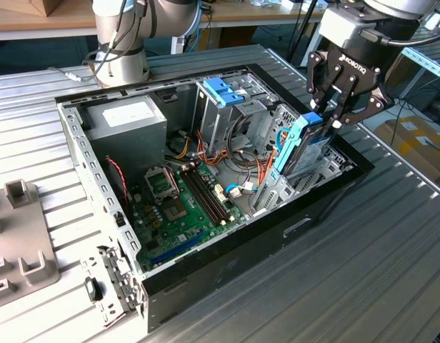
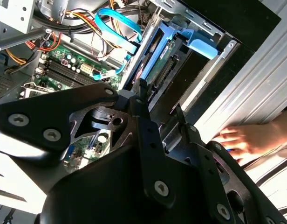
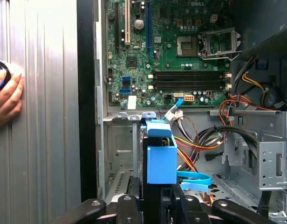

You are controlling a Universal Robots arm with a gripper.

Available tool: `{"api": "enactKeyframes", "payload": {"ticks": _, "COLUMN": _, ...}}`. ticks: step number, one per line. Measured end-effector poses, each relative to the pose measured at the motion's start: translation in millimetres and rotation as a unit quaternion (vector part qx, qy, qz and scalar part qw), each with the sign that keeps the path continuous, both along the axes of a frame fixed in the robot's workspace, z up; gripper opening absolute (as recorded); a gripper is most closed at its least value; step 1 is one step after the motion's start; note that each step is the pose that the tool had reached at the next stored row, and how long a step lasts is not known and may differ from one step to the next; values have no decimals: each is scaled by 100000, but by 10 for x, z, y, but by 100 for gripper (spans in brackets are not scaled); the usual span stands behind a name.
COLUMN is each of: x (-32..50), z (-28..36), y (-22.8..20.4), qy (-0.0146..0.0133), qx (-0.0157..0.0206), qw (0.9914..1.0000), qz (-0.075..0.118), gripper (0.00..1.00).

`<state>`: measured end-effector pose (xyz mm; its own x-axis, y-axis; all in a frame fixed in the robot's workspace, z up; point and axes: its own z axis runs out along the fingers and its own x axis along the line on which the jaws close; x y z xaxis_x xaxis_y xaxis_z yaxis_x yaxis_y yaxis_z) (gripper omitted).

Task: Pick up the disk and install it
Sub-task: 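Insert the disk into the insertion slot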

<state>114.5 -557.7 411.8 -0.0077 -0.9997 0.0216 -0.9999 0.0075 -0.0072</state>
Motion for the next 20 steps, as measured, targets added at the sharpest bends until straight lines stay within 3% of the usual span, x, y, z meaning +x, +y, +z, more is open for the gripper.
{"api": "enactKeyframes", "payload": {"ticks": 3, "x": 0, "z": -36, "y": 0, "qy": 1, "qx": 12, "qw": 100000, "qz": 1, "gripper": 35}}
{"api": "enactKeyframes", "payload": {"ticks": 6, "x": 0, "z": -127, "y": 0, "qy": 0, "qx": 4, "qw": 100000, "qz": 3, "gripper": 35}}
{"api": "enactKeyframes", "payload": {"ticks": 20, "x": 0, "z": -425, "y": 0, "qy": 2, "qx": 0, "qw": 100000, "qz": -1, "gripper": 35}}
